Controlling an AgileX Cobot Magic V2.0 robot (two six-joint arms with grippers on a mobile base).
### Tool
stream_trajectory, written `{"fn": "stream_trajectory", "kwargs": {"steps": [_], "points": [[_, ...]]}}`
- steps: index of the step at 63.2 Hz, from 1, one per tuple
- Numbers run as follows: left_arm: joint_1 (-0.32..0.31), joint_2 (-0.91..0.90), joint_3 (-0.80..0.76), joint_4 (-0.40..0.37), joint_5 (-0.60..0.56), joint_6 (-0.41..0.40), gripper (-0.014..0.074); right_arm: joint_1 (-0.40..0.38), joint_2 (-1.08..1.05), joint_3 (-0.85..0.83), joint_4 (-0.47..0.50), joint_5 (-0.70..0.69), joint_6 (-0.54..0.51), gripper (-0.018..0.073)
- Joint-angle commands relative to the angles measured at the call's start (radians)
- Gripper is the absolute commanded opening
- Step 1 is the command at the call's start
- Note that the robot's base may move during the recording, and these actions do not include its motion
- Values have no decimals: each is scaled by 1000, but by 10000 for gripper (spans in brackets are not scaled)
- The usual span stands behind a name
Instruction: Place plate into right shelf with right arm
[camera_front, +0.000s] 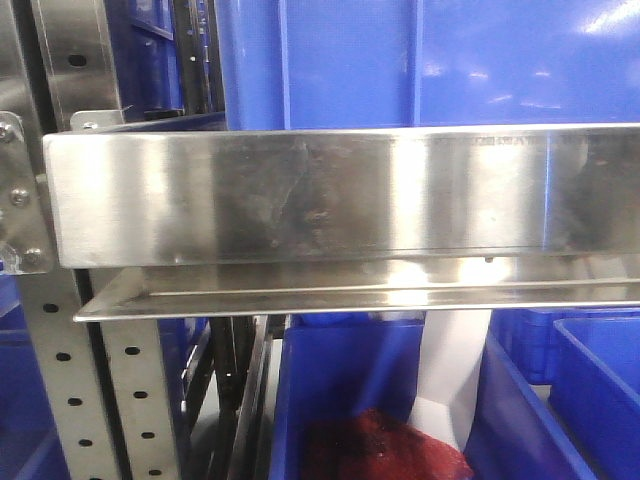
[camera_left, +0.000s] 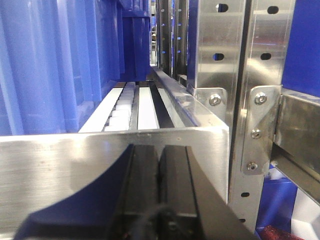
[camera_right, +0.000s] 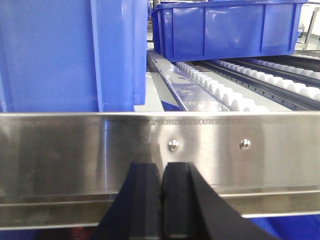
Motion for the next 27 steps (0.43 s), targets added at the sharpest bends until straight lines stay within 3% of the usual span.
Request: {"fn": "stream_trajectory", "kwargs": {"steps": [1, 27], "points": [[-6, -11, 8, -2, -82, -2, -47, -7, -12, -5, -9, -78, -8, 52], [-6, -11, 8, -2, -82, -2, -47, -7, -12, -5, -9, -78, -8, 52]]}}
